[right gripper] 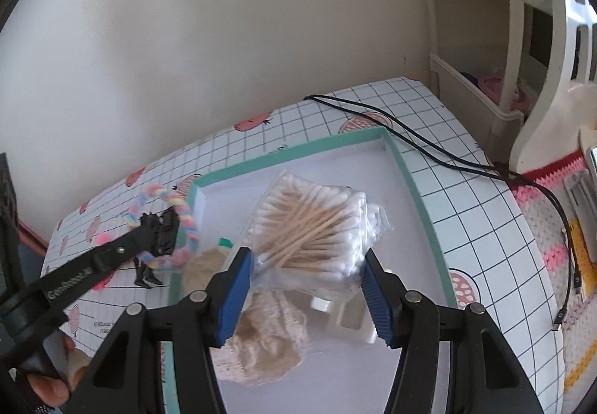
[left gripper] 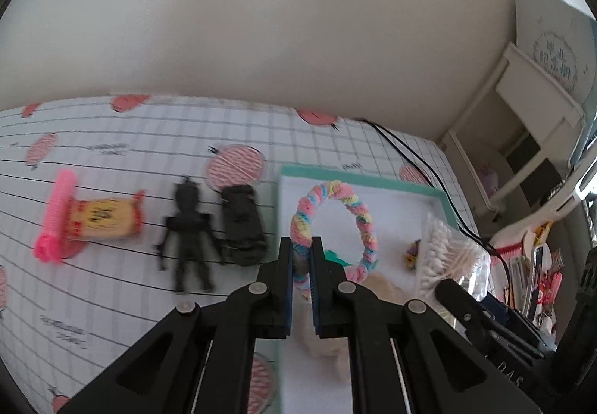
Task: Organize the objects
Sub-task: 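Carry the rope ring and swab bag over the tray with both grippers, then open both grippers to drop the ring and swab bag into the tray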
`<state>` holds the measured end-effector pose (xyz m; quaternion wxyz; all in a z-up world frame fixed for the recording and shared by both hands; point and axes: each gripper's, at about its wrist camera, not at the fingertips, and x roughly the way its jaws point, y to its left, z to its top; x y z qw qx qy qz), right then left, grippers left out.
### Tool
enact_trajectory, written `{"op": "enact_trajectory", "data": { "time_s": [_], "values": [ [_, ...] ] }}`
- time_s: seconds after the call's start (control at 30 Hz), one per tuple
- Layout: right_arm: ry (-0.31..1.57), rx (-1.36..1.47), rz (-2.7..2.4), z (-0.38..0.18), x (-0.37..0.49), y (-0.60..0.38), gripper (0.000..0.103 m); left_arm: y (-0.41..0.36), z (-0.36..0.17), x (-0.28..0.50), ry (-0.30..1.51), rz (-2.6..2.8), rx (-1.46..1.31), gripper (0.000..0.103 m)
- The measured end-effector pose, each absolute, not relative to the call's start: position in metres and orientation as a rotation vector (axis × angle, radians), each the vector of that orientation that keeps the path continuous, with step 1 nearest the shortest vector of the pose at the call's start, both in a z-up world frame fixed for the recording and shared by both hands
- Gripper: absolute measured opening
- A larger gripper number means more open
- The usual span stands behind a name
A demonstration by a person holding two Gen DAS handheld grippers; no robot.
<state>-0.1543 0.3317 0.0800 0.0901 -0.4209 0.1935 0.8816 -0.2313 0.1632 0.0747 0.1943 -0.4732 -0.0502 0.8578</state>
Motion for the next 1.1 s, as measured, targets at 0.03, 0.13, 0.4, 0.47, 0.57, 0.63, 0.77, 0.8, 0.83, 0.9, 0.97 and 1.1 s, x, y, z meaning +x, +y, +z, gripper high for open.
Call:
{"op": "enact_trajectory", "data": {
  "time_s": [0.03,0.13,0.4,0.47,0.57,0.63,0.77,0.8,0.83,0.9,0.97,1.1],
  "values": [
    [0.574,-1.253,2.615,0.079,-0.154,0.333,0.060,0.167,0.072,-0.233,-0.136,2.398,-1.333,0.008],
    [0.571,-1.256,2.596,0.074,-0.154,0.337,0.061,0.184,0.061,-0.237,-0.111,2.366,-1.362,0.008],
    [0.578,-1.263,2.589,0.071,-0.155,0.338,0.062,0.198,0.046,-0.239,-0.080,2.346,-1.407,0.009],
    [0.573,-1.265,2.588,0.072,-0.155,0.338,0.063,0.197,0.047,-0.238,-0.070,2.348,-1.412,0.014],
    [0.577,-1.262,2.586,0.073,-0.155,0.338,0.064,0.194,0.050,-0.235,-0.092,2.344,-1.405,0.036],
    [0.574,-1.260,2.587,0.075,-0.154,0.338,0.065,0.192,0.055,-0.233,-0.099,2.344,-1.398,0.039],
    [0.559,-1.254,2.596,0.079,-0.154,0.336,0.066,0.185,0.061,-0.227,-0.098,2.358,-1.397,0.039],
    [0.554,-1.247,2.597,0.081,-0.153,0.336,0.066,0.182,0.063,-0.226,-0.103,2.365,-1.397,0.039],
    [0.547,-1.244,2.596,0.082,-0.153,0.335,0.066,0.178,0.065,-0.224,-0.107,2.374,-1.398,0.039],
    [0.528,-1.238,2.594,0.087,-0.152,0.334,0.066,0.172,0.069,-0.220,-0.114,2.393,-1.395,0.040],
    [0.510,-1.239,2.597,0.090,-0.152,0.332,0.066,0.164,0.073,-0.216,-0.120,2.414,-1.388,0.044],
    [0.459,-1.238,2.615,0.095,-0.152,0.324,0.068,0.154,0.082,-0.210,-0.096,2.451,-1.384,0.052]
  ]
}}
